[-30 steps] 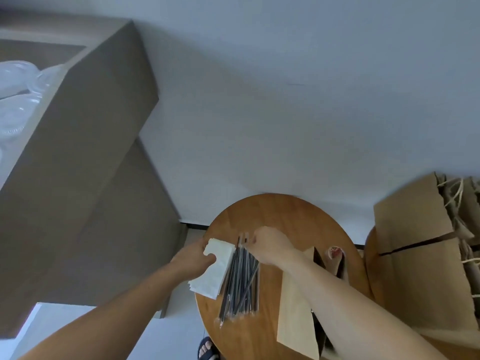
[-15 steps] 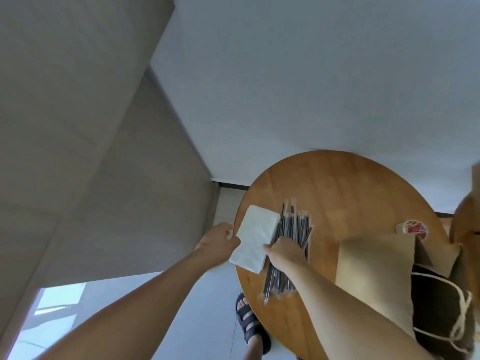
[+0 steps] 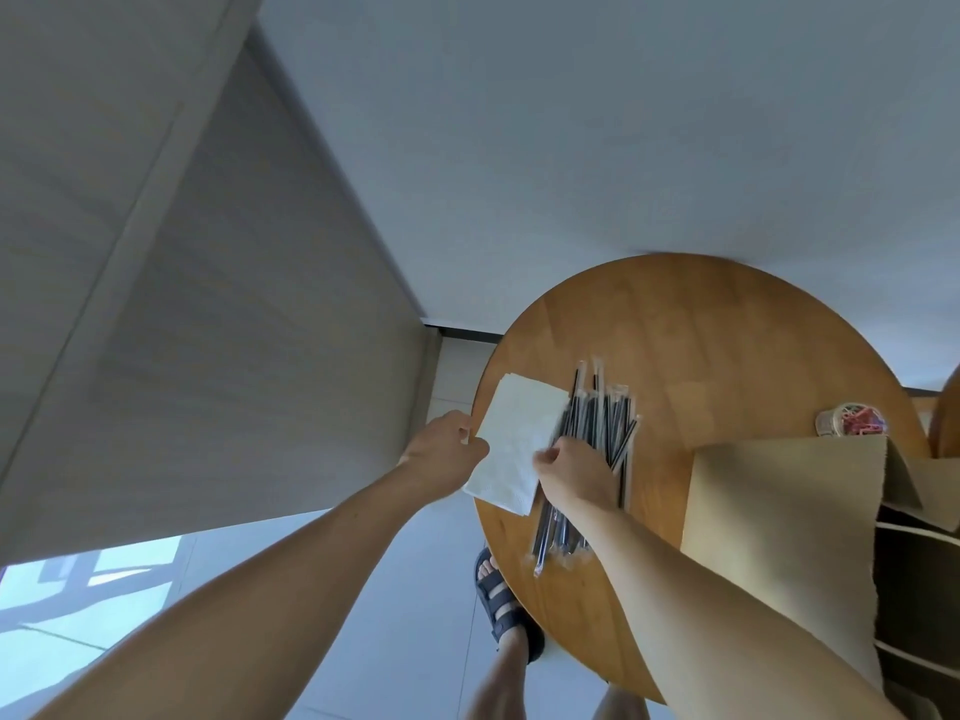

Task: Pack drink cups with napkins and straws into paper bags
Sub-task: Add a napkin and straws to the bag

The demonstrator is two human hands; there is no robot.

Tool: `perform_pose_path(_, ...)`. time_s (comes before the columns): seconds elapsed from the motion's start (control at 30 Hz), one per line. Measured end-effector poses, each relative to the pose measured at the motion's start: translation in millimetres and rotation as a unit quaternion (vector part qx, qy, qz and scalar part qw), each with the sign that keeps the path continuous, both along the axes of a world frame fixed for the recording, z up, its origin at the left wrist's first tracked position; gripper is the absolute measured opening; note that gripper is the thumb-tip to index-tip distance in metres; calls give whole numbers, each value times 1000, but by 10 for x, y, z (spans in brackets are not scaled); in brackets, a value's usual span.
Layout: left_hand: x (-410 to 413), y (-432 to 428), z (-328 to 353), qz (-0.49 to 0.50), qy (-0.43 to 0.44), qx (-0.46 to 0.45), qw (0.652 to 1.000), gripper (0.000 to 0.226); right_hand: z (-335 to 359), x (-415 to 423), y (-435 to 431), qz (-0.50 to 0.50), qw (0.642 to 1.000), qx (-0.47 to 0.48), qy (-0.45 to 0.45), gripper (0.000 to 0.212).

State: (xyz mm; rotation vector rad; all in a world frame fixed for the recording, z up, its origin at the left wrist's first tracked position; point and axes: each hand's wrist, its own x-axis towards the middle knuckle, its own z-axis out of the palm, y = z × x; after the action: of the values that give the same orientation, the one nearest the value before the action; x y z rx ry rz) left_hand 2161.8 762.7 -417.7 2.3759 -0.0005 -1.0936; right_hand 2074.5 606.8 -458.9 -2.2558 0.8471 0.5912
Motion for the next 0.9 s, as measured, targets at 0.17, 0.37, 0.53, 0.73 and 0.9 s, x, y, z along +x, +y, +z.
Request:
perform_pose_path(0.17,3,-137,124,-4,-15,-12,1000,32,129,-84,15,-169,963,158,-139,16)
perform_pose_path(0.37,-101,-309,288,113,112,-107,981,51,341,-284,-72,-303,860,347,-222,23)
perform_pose_path(0.53,-248,-406,312,187,239,-199,932,34,311,-458,-252,-378,810,389,-222,17)
perform_pose_path(0.73,-353,-539,284,206,133,-149,958,21,-192,-614,-457,-380,914,122,-77,33)
perform_pose_path(0.9,-365,-553,305,193,96,-127,968,5,-311,-528,-462,-267,960,78,-6,34)
